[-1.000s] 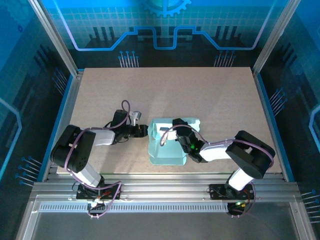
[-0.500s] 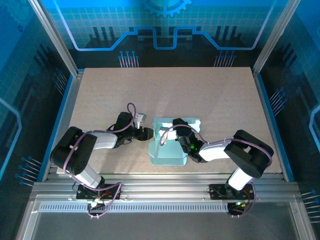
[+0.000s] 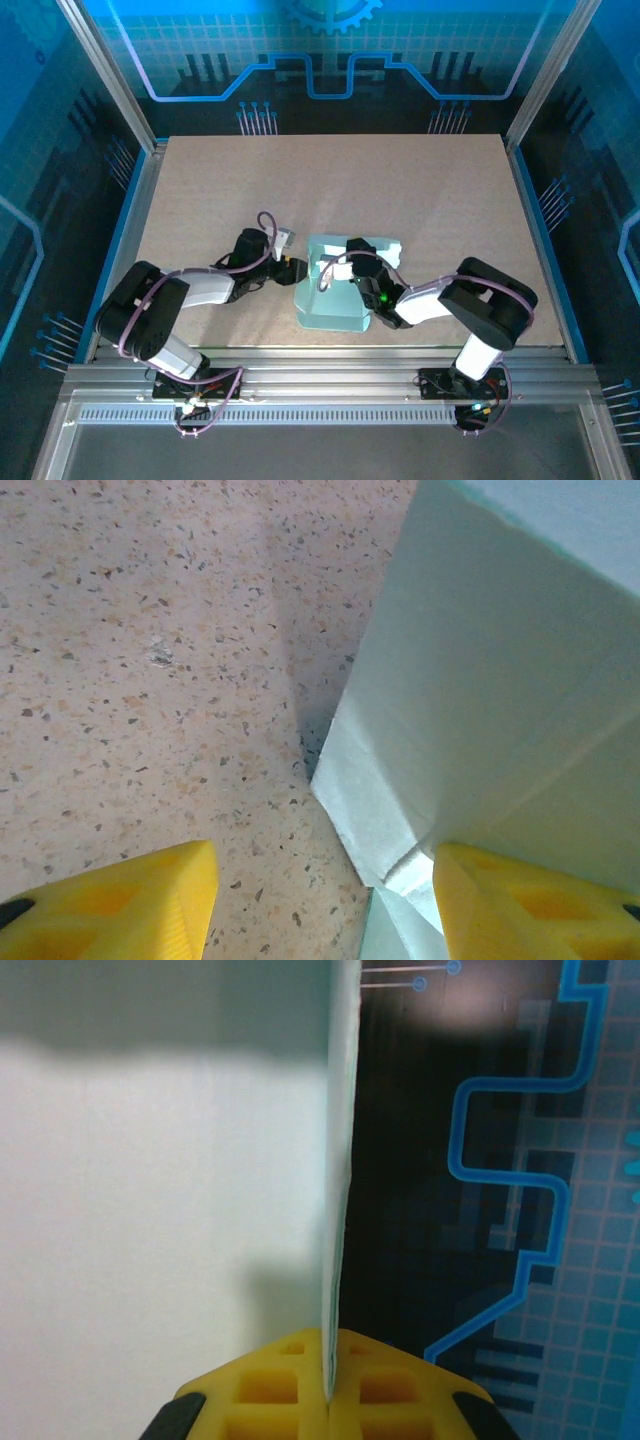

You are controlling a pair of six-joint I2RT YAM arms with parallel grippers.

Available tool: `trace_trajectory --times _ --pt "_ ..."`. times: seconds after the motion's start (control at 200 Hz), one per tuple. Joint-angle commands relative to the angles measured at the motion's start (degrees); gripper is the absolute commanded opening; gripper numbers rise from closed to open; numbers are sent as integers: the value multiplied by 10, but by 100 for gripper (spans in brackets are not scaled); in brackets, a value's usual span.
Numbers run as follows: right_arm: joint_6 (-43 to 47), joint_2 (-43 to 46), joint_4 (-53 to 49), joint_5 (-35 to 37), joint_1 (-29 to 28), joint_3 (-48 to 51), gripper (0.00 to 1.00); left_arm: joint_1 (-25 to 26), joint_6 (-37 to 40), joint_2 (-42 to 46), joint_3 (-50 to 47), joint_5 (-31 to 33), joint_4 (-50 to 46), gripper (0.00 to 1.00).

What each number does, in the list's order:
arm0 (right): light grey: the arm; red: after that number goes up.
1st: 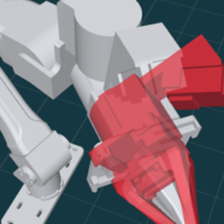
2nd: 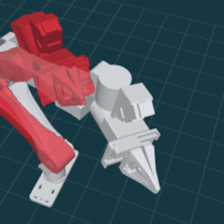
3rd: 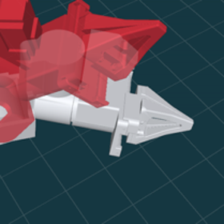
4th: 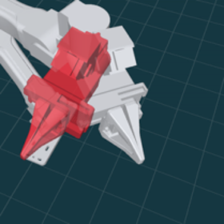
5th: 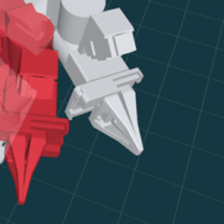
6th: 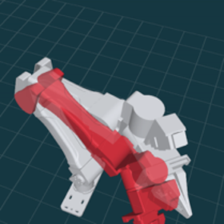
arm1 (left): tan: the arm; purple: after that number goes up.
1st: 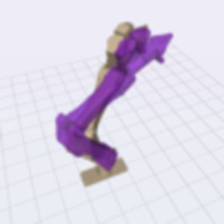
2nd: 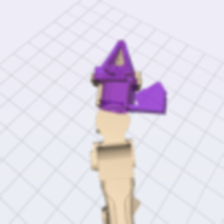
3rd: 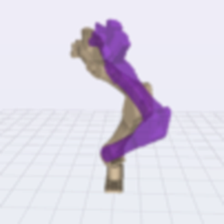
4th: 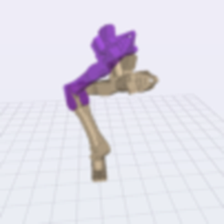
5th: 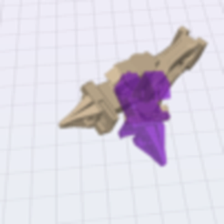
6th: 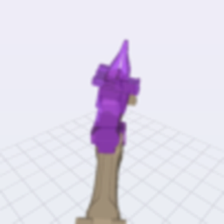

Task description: Fold the paper box

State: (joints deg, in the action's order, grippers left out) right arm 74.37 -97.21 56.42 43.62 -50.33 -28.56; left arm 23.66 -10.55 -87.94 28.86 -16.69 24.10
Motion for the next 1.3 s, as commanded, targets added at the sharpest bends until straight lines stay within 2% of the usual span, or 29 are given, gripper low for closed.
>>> trace_trajectory --times 0.0,0.3,0.445,0.59,0.871,1.071,1.226,1.296 --pt "24 -52 108 40 -22 13 0 10 0 27 -8 -1 -13 60" --pt "26 -70 128 48 -34 4 0 9 18 55 -12 22 -68 58" --pt "26 -50 116 46 -29 0 0 9 26 73 -15 36 -75 66" --pt "54 -56 135 38 -22 -4 0 9 41 82 -17 48 -79 67" --pt "73 -66 153 27 -15 -21 0 4 64 59 6 41 -82 63" --pt "76 -79 158 23 -15 -21 0 4 85 36 12 30 -47 55" --pt "79 -86 165 23 -17 -18 0 4 85 14 25 32 -43 53" --pt "79 -89 169 26 -17 -17 0 4 83 10 29 32 -33 48"
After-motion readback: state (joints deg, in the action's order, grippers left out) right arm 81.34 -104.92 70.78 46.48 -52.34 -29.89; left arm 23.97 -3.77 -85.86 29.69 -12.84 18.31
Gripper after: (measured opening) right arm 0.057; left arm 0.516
